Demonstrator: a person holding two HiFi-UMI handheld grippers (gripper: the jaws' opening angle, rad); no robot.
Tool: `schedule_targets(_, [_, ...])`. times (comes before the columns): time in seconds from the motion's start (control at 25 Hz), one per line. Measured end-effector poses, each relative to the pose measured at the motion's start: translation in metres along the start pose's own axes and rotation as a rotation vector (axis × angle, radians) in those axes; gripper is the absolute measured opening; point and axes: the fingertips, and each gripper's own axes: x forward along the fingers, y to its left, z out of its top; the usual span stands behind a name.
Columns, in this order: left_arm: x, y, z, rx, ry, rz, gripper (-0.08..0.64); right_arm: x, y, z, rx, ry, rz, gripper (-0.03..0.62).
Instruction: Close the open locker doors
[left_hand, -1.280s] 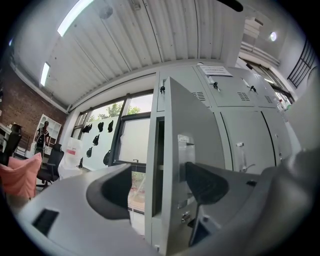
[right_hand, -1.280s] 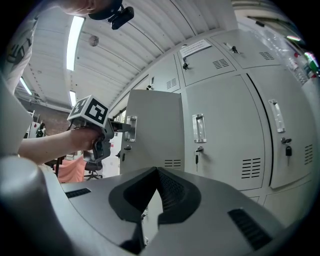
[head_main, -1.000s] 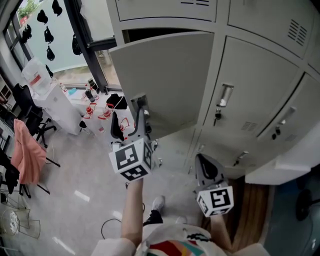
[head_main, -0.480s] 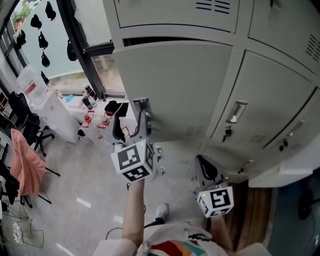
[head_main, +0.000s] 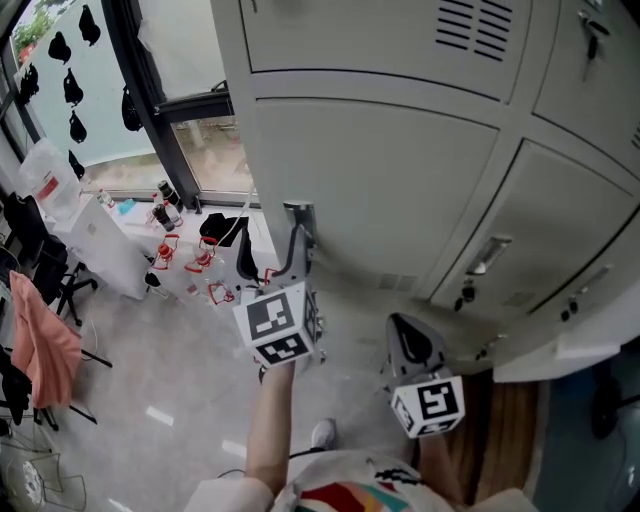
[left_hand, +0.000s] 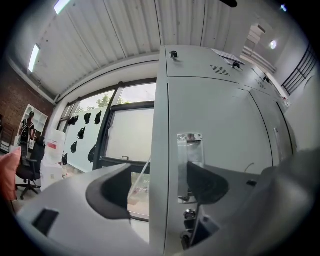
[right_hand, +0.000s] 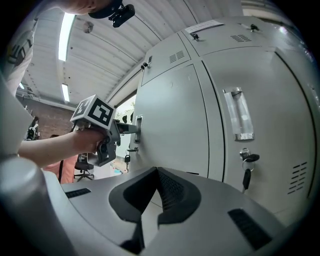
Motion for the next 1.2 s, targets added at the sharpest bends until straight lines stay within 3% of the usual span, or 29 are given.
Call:
schedule_targets(0.8, [0.01,-0.003,0.005,-0.029,-0.014,-0.075,0.322,-0.003,0.01,0.002,-0.015,0.007,-0.059,0.006])
schedule_targets(1.2, [-0.05,-0.017,0.039,-0.068,-0.133,-0.131,0.322,-0.041,0.007,-0.005,-0.029,-0.001,-0.078,0.006])
